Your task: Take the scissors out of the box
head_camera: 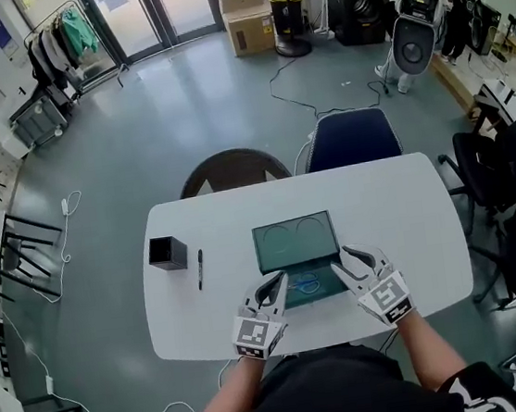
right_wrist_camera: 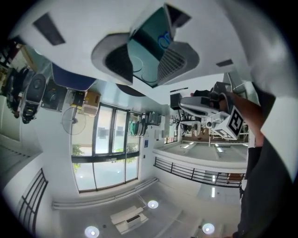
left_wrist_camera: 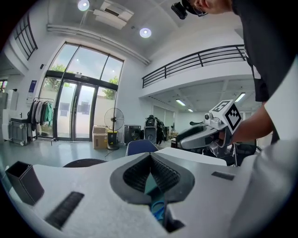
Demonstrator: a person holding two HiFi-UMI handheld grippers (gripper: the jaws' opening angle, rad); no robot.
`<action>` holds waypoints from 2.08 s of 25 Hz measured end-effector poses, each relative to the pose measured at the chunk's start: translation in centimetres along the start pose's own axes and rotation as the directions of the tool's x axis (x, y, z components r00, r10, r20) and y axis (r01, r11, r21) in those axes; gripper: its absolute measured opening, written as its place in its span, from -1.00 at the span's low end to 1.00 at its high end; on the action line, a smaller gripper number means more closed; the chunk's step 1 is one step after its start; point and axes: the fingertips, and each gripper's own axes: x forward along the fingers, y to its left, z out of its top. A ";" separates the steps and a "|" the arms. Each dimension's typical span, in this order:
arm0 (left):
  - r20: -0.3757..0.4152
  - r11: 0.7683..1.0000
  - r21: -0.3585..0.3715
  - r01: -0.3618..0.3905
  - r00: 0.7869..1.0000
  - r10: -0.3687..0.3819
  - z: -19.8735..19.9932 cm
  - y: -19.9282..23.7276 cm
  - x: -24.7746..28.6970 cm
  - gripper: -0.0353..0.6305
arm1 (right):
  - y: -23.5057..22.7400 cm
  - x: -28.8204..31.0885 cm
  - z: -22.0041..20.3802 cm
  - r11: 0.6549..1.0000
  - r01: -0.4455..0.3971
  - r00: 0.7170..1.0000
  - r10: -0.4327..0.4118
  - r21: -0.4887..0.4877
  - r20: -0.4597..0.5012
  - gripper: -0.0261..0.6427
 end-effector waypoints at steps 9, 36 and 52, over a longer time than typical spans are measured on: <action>-0.052 0.995 -0.037 -0.094 0.994 0.092 -2.5 1.4 -1.7 -0.86 | 2.4 4.2 -4.7 0.964 -0.251 0.952 0.230 -0.086 -0.203 0.13; -0.123 0.955 -0.113 -0.275 0.957 0.261 -7.1 3.7 -5.9 -0.86 | 10.0 10.9 -16.0 0.734 -0.645 0.658 0.393 -0.213 -0.642 -0.15; -0.103 0.947 -0.127 -0.295 0.953 0.283 -6.7 4.3 -7.4 -0.86 | 12.0 12.0 -18.5 0.694 -0.699 0.538 0.352 -0.172 -0.766 -0.31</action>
